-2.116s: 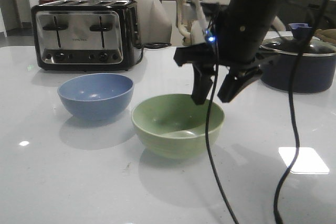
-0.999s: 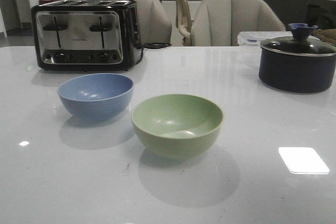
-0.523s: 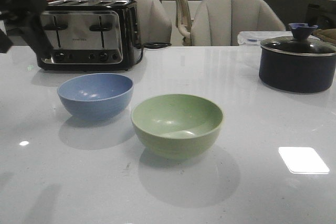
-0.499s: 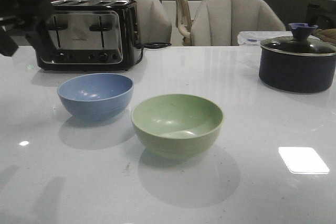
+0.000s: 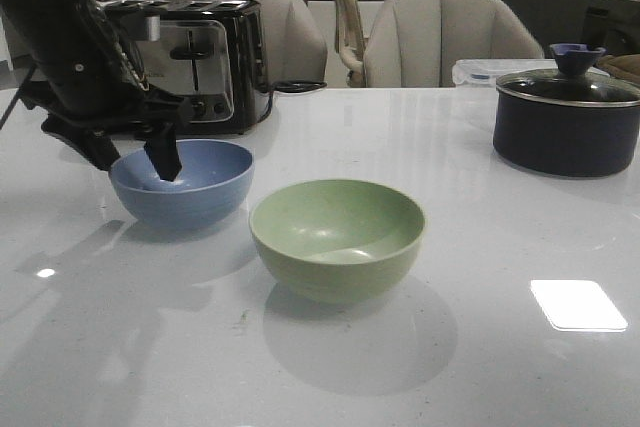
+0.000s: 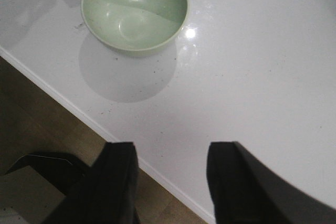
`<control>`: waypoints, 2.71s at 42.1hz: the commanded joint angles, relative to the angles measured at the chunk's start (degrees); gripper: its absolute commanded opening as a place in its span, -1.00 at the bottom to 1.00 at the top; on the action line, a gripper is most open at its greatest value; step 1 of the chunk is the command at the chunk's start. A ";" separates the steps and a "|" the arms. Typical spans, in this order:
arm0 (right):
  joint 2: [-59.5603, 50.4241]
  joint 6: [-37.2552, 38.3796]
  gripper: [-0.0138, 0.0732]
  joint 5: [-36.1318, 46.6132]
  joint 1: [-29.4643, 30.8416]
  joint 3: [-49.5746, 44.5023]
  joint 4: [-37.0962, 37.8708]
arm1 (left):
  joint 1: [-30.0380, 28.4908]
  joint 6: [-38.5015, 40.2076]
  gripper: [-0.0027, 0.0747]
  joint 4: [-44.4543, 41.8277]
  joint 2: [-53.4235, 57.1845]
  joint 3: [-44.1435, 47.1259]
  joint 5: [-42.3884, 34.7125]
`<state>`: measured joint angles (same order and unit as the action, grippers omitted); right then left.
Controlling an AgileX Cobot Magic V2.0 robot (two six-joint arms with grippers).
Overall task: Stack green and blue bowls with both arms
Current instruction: 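Lower the left gripper onto the light blue bowl rim and grasp, then lift the blue bowl with the left gripper over the green bowl, then lower the blue bowl into the green bowl with the left gripper, then open the left gripper and raise it away from the bowls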
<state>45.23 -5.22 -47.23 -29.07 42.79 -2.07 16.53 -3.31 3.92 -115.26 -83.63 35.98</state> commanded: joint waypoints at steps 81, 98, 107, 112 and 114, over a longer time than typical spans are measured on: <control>-0.41 -0.49 0.31 3.18 0.06 1.53 0.33 | 18.21 -6.96 -0.17 8.16 5.94 -7.11 8.85; -0.41 -0.49 0.31 3.18 0.06 1.53 0.33 | 18.21 -7.58 0.50 8.04 14.74 -7.40 12.58; -0.41 -0.49 0.31 3.18 0.06 1.53 0.33 | 18.21 -7.58 0.50 8.16 27.71 1.11 11.11; -0.41 -0.49 0.31 3.18 0.06 1.53 0.33 | 18.21 -7.58 0.50 8.06 35.40 8.46 10.28; -0.41 -0.49 0.31 3.18 0.06 1.53 0.33 | 18.21 -7.70 0.50 7.95 38.78 10.98 10.28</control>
<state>45.23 -5.25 -47.36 -29.07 42.79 -2.07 34.36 -10.81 11.10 -83.41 -74.72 49.30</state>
